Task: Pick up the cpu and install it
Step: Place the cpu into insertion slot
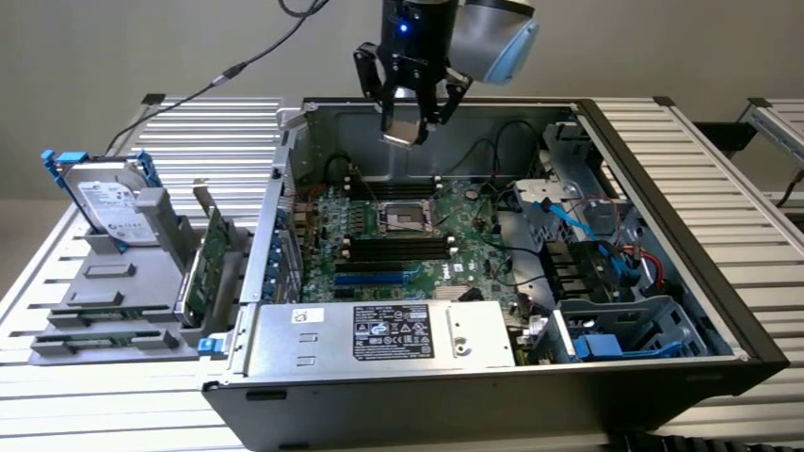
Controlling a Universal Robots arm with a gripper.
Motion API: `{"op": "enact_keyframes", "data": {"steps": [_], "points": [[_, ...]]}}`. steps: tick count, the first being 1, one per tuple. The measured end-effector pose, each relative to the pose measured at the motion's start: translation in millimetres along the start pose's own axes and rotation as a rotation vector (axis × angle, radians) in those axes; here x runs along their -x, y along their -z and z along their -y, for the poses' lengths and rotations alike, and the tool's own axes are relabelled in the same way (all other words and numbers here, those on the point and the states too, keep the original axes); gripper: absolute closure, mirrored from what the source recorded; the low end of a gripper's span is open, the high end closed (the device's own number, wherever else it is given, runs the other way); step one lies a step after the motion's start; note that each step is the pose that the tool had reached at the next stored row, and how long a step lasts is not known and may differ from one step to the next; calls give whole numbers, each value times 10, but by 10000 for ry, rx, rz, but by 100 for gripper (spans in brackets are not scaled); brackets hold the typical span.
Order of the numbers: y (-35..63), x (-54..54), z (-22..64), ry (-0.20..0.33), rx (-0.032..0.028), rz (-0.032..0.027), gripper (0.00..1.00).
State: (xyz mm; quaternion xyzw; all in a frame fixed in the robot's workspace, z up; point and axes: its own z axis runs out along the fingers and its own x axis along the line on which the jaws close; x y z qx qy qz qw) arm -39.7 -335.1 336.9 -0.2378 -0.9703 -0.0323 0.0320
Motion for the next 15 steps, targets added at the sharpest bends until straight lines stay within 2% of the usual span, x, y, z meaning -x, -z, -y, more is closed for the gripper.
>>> {"op": "enact_keyframes", "data": {"steps": [1, 15], "points": [[-53, 4, 2, -580, 46, 28, 46], [-284, 22, 13, -3120, 244, 149, 46]]}}
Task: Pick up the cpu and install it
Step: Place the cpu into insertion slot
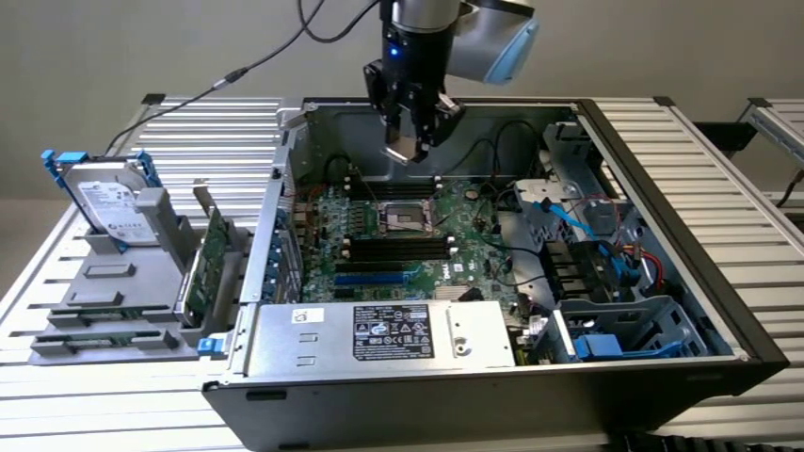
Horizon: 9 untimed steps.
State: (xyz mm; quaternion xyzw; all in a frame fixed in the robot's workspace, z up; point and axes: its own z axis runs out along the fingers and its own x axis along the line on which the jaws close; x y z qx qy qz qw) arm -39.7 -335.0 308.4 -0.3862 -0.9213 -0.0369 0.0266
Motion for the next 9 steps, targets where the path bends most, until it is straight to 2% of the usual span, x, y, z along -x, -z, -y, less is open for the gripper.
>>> {"op": "enact_keyframes", "data": {"steps": [9], "points": [[-147, 12, 7, -1629, 126, 77, 46]]}}
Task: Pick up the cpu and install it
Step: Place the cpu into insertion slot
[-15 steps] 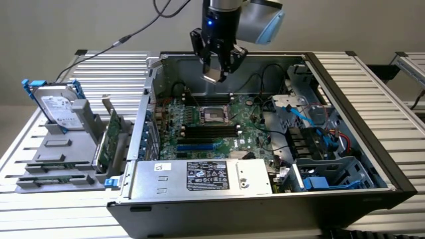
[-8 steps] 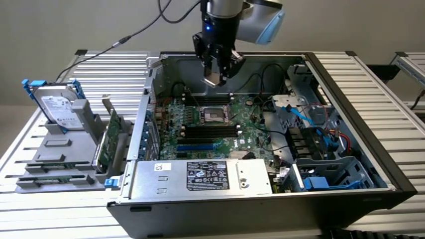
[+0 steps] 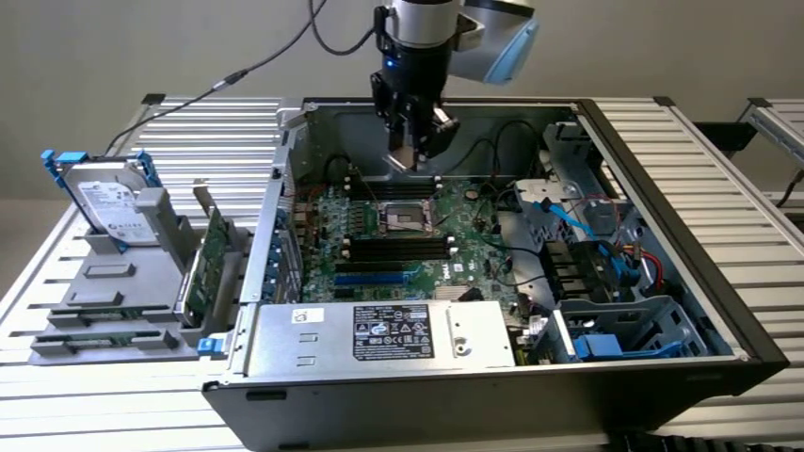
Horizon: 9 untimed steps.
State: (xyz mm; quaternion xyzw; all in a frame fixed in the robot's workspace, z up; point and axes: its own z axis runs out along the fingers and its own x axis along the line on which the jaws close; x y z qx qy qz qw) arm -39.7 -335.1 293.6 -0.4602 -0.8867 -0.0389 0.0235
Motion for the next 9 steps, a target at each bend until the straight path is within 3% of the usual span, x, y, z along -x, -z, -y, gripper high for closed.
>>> {"op": "enact_keyframes", "data": {"steps": [9], "points": [[-114, 9, 5, -1623, 126, 78, 46]]}}
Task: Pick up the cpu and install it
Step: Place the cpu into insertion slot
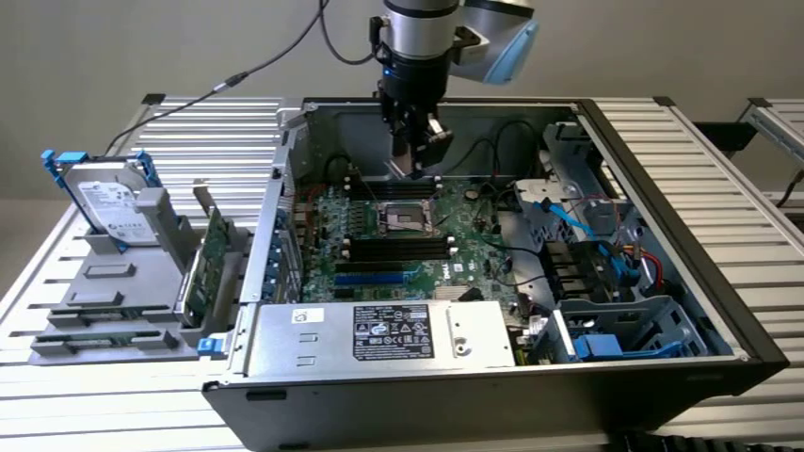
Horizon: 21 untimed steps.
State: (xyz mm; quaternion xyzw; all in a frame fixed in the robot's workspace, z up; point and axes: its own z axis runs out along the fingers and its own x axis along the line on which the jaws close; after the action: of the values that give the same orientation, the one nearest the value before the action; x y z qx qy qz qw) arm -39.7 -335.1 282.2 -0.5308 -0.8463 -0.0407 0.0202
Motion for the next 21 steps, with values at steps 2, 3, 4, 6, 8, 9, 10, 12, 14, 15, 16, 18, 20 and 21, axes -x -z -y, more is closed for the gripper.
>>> {"op": "enact_keyframes", "data": {"steps": [2, 3, 4, 6, 8, 9, 10, 12, 14, 15, 16, 18, 20, 21], "points": [[-5, 1, 0, -374, 27, 19, 46], [-6, 1, 1, -552, 41, 28, 46], [-7, 1, 1, -732, 56, 36, 46], [-9, 2, 1, -1007, 82, 46, 46], [-8, 11, 5, -1188, 95, 55, 46], [-6, 18, 9, -1261, 99, 59, 46], [-6, 26, 13, -1319, 105, 61, 46], [-4, 46, 22, -1406, 110, 66, 46], [-2, 66, 32, -1491, 116, 72, 46], [-1, 73, 36, -1544, 121, 74, 46], [-1, 78, 38, -1620, 127, 77, 46], [-3, 81, 39, -1839, 143, 89, 46], [-8, 82, 39, -2103, 164, 101, 46], [-11, 82, 39, -2239, 175, 107, 46]]}}
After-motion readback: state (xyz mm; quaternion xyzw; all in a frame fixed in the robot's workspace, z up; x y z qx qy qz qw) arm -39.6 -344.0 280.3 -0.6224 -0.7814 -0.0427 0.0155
